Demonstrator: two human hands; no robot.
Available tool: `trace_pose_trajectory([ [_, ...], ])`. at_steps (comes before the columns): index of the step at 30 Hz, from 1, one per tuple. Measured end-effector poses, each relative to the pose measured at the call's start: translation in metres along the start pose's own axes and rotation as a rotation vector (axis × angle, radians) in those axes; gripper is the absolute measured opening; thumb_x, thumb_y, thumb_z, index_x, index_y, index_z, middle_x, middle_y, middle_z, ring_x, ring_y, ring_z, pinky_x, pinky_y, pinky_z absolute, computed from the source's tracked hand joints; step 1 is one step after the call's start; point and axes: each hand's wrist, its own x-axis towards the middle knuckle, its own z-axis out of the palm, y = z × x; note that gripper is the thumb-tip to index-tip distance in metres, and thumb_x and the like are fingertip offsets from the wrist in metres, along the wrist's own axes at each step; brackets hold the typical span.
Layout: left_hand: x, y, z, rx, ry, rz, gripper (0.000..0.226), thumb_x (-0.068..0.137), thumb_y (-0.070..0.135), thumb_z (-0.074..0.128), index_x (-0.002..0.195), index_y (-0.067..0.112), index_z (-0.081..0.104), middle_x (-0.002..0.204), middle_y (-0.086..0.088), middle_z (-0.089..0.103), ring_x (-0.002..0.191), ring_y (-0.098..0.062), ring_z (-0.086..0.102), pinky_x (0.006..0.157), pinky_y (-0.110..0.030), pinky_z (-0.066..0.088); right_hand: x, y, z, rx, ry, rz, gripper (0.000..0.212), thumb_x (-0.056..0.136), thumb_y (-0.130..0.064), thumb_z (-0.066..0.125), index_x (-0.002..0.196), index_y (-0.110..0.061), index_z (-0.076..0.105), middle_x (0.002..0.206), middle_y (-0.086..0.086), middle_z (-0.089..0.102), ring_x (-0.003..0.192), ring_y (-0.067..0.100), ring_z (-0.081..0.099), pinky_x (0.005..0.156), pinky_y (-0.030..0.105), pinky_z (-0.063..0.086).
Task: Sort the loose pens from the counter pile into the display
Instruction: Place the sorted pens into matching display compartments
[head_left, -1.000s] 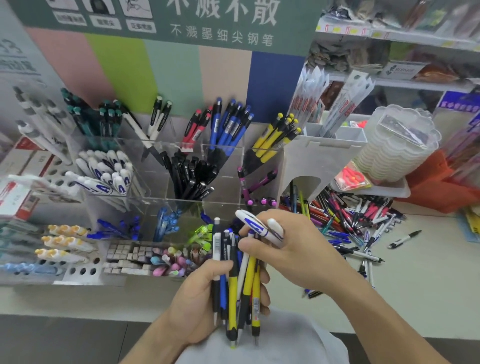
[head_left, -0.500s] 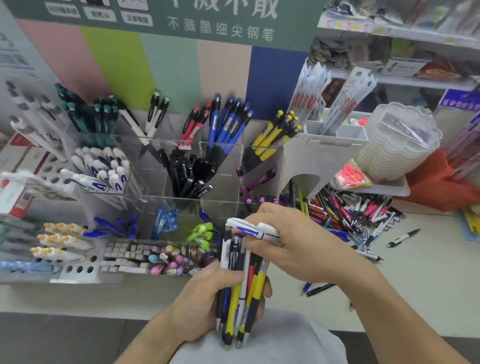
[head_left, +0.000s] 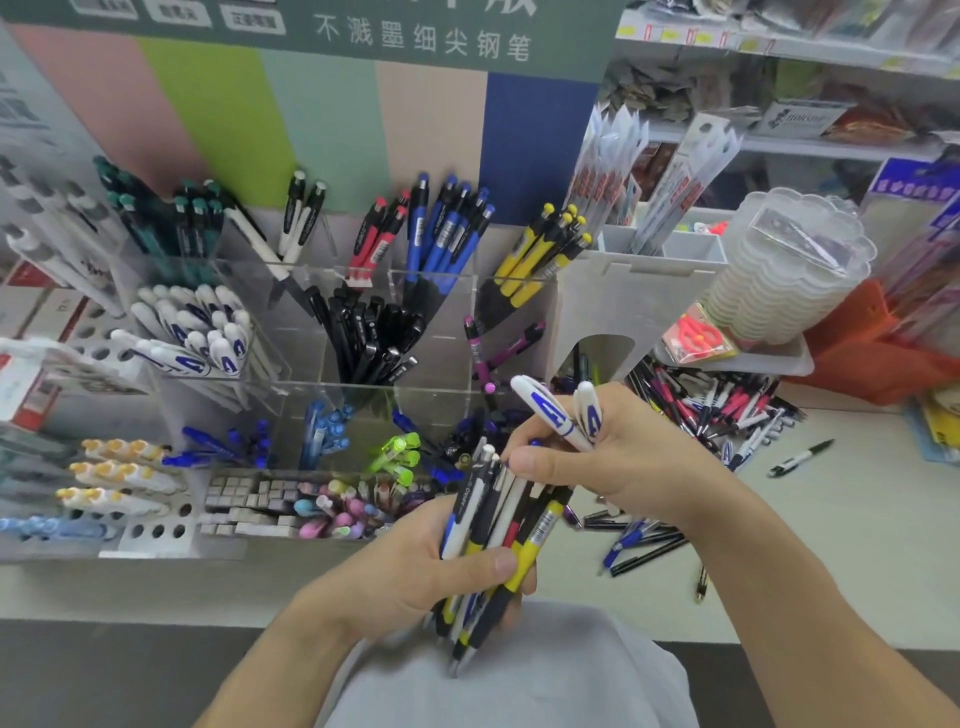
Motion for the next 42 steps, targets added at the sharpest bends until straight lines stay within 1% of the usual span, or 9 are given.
trace_pose_trajectory([
  [3,0.001,0.001,-0.002,-0.007,-0.043,0.016,0.014,0.095,0.022,0.065,0.104,0.011,0.064,0.096,-0.016,0.068,0.079,-0.033,0.066,0.069,-0.035,0.054,-0.002,0.0,0.0,-0.002,0.033,-0.024,0.012,0.086,-0.036,0.075,0.087,-0.025,0.079,0.076,0.012,0.069,0.062,0.022,0.057,0.06,0.03,0.046],
  [6,0.001,0.004,-0.003,0.004,-0.079,0.033,0.018,0.092,0.027,0.068,0.104,0.013,0.066,0.095,-0.016,0.068,0.08,-0.033,0.066,0.064,-0.031,0.054,-0.005,0.001,-0.002,0.035,0.052,-0.045,0.01,0.091,-0.023,0.073,0.091,-0.015,0.078,0.067,-0.009,0.068,0.055,0.0,0.056,0.057,0.01,0.042],
  [10,0.0,0.005,-0.009,0.046,-0.1,0.021,0.029,0.093,0.021,0.067,0.111,0.001,0.058,0.096,-0.015,0.068,0.082,-0.033,0.066,0.063,-0.029,0.054,-0.007,-0.002,0.0,0.045,0.134,-0.055,0.014,0.094,-0.019,0.069,0.091,-0.01,0.08,0.057,-0.014,0.063,0.045,0.0,0.051,0.049,0.008,0.038],
  [15,-0.002,0.001,-0.018,0.12,-0.137,0.033,0.032,0.094,0.018,0.066,0.112,-0.007,0.056,0.088,-0.01,0.068,0.077,-0.031,0.064,0.07,-0.035,0.052,-0.01,-0.005,-0.004,0.223,0.365,-0.133,0.02,0.085,-0.039,0.069,0.087,-0.022,0.08,0.085,0.033,0.069,0.05,0.041,0.045,0.044,0.052,0.039],
  [18,-0.003,-0.01,-0.018,0.003,-0.093,0.049,0.047,0.093,0.018,0.068,0.126,-0.01,0.048,0.09,-0.015,0.064,0.076,-0.031,0.061,0.076,-0.043,0.05,-0.019,-0.006,-0.015,0.544,0.535,-0.164,0.018,0.087,-0.022,0.064,0.09,-0.008,0.075,0.079,0.013,0.076,0.045,0.008,0.05,0.042,0.016,0.037],
  [21,-0.003,-0.013,-0.01,-0.264,-0.076,0.115,0.049,0.083,0.016,0.076,0.113,-0.012,0.05,0.08,-0.013,0.056,0.061,-0.024,0.055,0.066,-0.04,0.051,-0.026,0.003,-0.012,0.633,0.669,-0.137,0.022,0.093,-0.023,0.06,0.094,-0.008,0.076,0.054,-0.011,0.057,0.044,0.005,0.03,0.043,0.015,0.026],
  [28,0.008,0.0,0.028,-0.565,0.427,0.284,0.029,0.066,0.016,0.08,0.088,0.009,0.063,0.054,-0.002,0.032,0.039,-0.013,0.032,0.04,-0.027,0.04,-0.024,0.026,0.035,0.928,0.775,-0.021,0.02,0.091,-0.027,0.061,0.085,-0.015,0.077,0.047,-0.004,0.026,0.04,0.008,0.018,0.04,0.022,0.016],
  [33,0.014,0.011,0.033,-0.658,0.608,0.361,0.029,0.07,0.039,0.087,0.064,0.022,0.065,0.057,0.003,0.027,0.043,-0.01,0.03,0.043,-0.022,0.039,-0.022,0.03,0.063,1.004,0.793,0.059,0.021,0.096,-0.026,0.061,0.097,-0.008,0.071,0.045,-0.003,0.026,0.037,0.009,0.02,0.039,0.021,0.02],
  [42,0.008,0.033,0.012,-0.57,0.808,0.424,0.031,0.079,0.016,0.066,0.055,0.02,0.047,0.049,0.005,0.03,0.036,-0.008,0.029,0.039,-0.022,0.034,-0.025,0.028,0.051,0.574,0.402,0.16,0.033,0.084,-0.048,0.062,0.099,-0.025,0.08,0.057,0.004,0.023,0.05,0.017,0.018,0.051,0.035,0.015],
])
